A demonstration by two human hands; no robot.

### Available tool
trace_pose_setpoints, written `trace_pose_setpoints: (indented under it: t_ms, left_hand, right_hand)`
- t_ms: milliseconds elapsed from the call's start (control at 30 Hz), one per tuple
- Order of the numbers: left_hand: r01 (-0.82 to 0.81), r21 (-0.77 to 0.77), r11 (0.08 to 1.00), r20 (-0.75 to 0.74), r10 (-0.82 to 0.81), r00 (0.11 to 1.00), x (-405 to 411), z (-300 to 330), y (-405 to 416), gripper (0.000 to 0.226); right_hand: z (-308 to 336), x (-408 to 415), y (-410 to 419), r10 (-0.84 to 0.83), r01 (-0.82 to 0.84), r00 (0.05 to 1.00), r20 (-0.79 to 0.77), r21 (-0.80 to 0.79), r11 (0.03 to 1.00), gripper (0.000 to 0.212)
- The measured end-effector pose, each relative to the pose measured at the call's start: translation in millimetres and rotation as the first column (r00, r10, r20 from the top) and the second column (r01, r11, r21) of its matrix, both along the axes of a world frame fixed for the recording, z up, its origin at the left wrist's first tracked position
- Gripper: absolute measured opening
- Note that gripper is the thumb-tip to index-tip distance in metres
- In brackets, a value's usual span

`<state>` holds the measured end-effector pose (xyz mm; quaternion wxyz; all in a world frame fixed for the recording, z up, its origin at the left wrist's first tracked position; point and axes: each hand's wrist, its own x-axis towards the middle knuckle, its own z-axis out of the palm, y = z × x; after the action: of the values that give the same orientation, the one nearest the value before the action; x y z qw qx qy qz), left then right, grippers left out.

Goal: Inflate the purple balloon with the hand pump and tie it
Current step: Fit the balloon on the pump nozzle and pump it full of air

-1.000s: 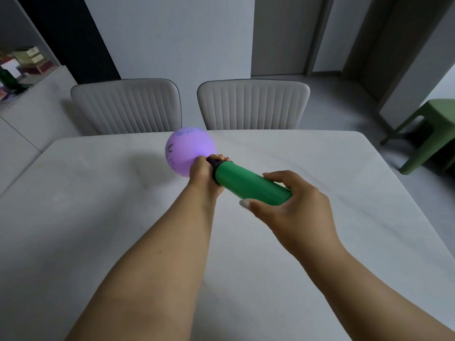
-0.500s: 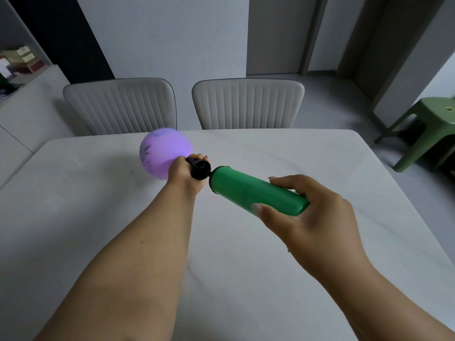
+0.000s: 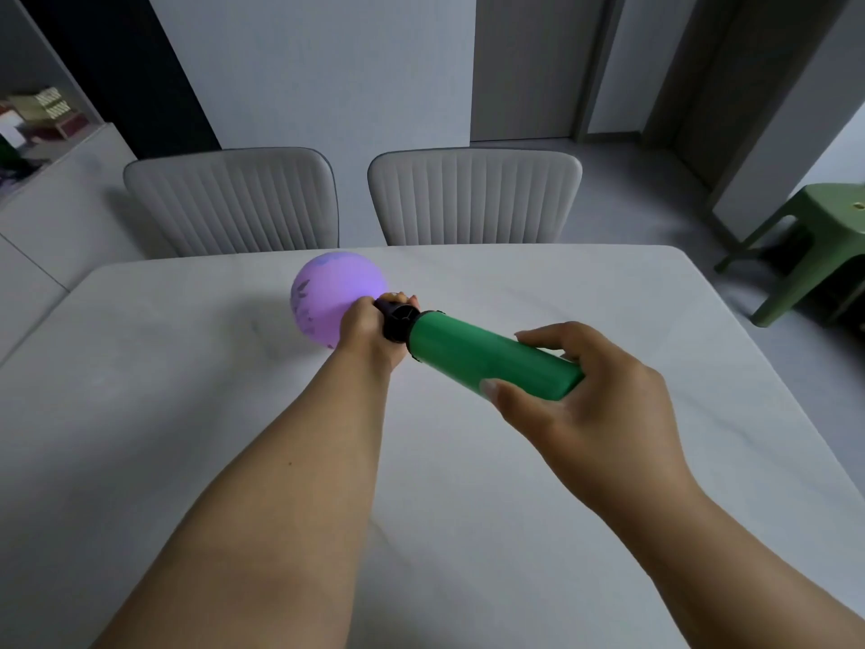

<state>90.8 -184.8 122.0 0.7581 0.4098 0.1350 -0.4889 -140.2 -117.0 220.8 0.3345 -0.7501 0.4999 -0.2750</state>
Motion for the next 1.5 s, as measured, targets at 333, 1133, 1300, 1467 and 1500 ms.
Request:
trace_pose_setpoints:
  t_ms: [333, 1133, 1300, 1467, 1500]
  left_hand:
    - [-0.011, 0.004, 1.000, -0.056, 0.011, 0.998, -15, 5, 1, 0.032]
    - [0.061, -0.025, 0.998, -0.015, -0.061, 0.998, -10, 5, 1, 0.035]
    - [0.013, -0.025, 1.000, -0.004, -0.013, 1.000, -2, 13, 0, 0.037]
    - [-0.059, -0.029, 0.998, -0.083, 0.056, 0.995, 13, 8, 5, 0.034]
    - [-0.065, -0.011, 0.998, -0.076, 0.064, 0.995, 11, 7, 4, 0.033]
  right_hand:
    - [-7, 21, 7, -0.056, 0.062, 0.997, 0.048, -0.155, 0.986, 0.050]
    - [-22, 34, 5, -0.006, 0.040, 0.996, 0.087, -0.392, 0.919, 0.046]
    - [-16, 21, 12, -0.007, 0.047, 0.992, 0.126, -0.314, 0.948, 0.047]
    - [-12, 17, 18, 0.012, 0.044, 0.983, 0.184, -0.301, 0.952, 0.046]
    - [-13, 19, 18, 0.011, 0.045, 0.984, 0.179, -0.308, 0.950, 0.044]
